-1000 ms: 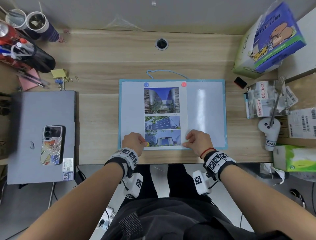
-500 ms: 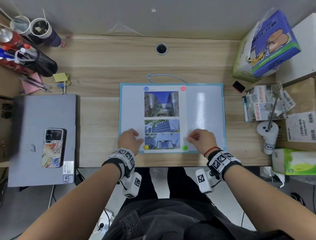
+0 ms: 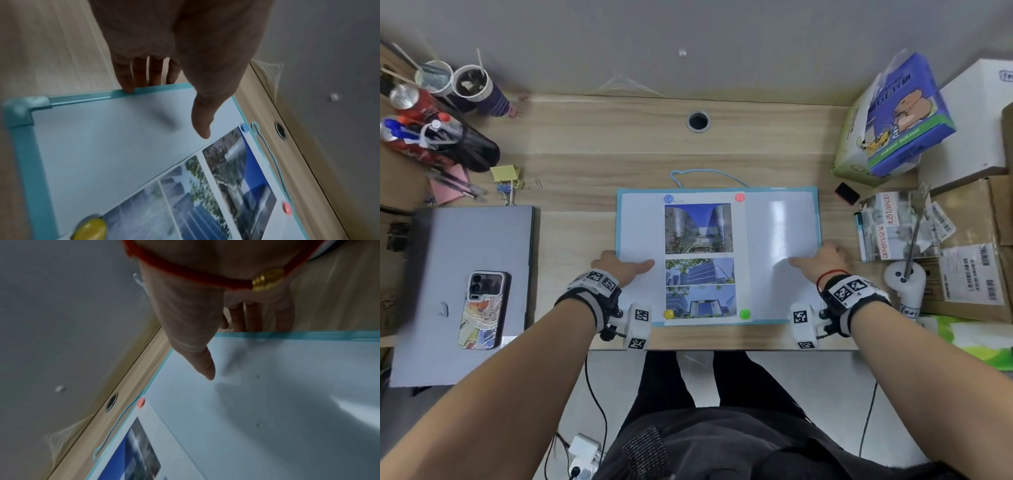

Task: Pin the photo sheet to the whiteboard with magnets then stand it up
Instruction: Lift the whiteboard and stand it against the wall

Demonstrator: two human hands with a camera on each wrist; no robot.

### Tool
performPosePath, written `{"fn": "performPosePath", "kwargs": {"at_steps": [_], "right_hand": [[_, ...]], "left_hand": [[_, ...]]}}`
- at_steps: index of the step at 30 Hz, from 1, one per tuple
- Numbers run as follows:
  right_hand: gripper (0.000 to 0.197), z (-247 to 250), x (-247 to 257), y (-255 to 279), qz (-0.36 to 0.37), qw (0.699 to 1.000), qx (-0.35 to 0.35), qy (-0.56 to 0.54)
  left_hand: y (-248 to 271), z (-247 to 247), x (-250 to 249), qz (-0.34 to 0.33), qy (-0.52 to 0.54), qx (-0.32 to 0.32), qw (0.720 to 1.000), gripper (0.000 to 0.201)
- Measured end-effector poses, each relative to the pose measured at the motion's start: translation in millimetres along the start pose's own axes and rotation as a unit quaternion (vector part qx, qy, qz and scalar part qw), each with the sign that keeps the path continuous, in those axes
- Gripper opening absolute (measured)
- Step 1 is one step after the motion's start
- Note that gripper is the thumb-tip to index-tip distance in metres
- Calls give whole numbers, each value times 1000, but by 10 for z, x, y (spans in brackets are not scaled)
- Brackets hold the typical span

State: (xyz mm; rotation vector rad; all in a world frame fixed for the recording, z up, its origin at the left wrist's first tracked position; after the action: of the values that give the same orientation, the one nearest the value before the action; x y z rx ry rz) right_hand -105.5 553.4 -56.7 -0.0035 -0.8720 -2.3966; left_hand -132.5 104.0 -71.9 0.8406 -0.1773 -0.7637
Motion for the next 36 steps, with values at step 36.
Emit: {"fn": "performPosePath", "kwargs": {"at_steps": [36], "right_hand": [[57,1334,2864,-910,175,936,-163,-259]], "left_hand": [[-1205,2079,-2536,-244,226,-171,927,101]]}}
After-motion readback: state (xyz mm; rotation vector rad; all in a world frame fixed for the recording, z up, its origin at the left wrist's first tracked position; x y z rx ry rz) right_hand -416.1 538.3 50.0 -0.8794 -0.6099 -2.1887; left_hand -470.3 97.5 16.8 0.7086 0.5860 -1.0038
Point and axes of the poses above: each hand's wrist, its own y-axis away from the middle knuckle, its own z-axis out of the back of the hand, x = y × z, the point moved 7 cm from there along -y, towards the middle knuckle, and after that the axes turned 8 degrees about -x, right-handed, at the moved point
